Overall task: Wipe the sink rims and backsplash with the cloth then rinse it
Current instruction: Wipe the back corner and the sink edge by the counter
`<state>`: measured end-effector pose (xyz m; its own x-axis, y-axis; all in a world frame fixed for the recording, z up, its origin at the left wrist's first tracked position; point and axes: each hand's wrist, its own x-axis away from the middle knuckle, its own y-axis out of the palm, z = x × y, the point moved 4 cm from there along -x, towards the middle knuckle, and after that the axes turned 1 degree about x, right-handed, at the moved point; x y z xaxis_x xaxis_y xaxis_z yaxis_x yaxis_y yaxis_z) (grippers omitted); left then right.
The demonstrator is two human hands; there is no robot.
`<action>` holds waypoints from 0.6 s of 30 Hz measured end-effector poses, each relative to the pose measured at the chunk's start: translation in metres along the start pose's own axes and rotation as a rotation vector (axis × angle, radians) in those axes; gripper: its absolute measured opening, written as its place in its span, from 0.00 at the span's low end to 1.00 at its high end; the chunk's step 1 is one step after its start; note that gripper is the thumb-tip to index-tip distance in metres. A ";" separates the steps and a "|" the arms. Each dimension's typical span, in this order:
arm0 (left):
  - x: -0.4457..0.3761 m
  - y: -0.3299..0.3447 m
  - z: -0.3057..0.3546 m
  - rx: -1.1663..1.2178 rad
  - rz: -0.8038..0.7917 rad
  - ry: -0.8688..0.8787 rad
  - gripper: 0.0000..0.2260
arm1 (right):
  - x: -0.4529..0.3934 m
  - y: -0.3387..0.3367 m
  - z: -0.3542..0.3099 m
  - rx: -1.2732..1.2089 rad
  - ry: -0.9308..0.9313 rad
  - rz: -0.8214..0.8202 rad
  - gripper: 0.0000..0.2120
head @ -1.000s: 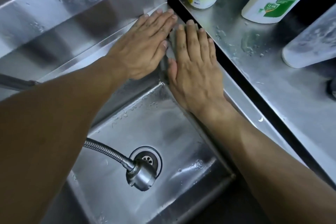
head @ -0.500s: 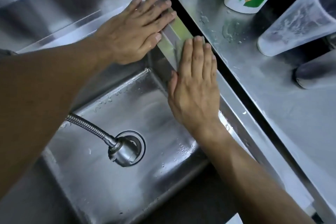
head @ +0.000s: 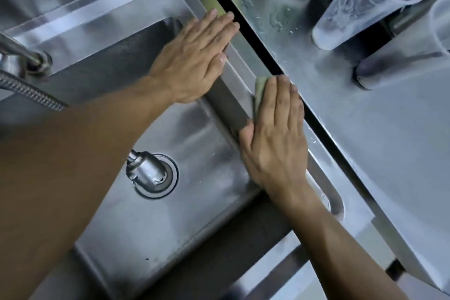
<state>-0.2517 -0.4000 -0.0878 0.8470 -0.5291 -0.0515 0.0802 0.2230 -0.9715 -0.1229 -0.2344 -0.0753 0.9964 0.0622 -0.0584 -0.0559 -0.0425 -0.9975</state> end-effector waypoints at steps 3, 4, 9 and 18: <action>0.009 0.001 0.027 0.004 0.008 0.070 0.28 | 0.044 -0.004 0.026 0.028 0.048 -0.060 0.36; 0.016 0.005 0.043 -0.002 0.017 0.138 0.28 | 0.043 -0.004 0.026 0.014 0.059 -0.065 0.37; 0.043 0.023 0.078 0.078 0.073 0.095 0.26 | 0.005 -0.001 0.014 -0.074 -0.066 -0.029 0.34; 0.044 0.025 0.083 0.038 0.051 0.042 0.28 | 0.073 -0.008 0.042 -0.002 0.139 -0.024 0.32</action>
<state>-0.1687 -0.3495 -0.0950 0.8278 -0.5500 -0.1109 0.0582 0.2807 -0.9580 -0.0522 -0.1873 -0.0735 0.9967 -0.0759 -0.0280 -0.0315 -0.0452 -0.9985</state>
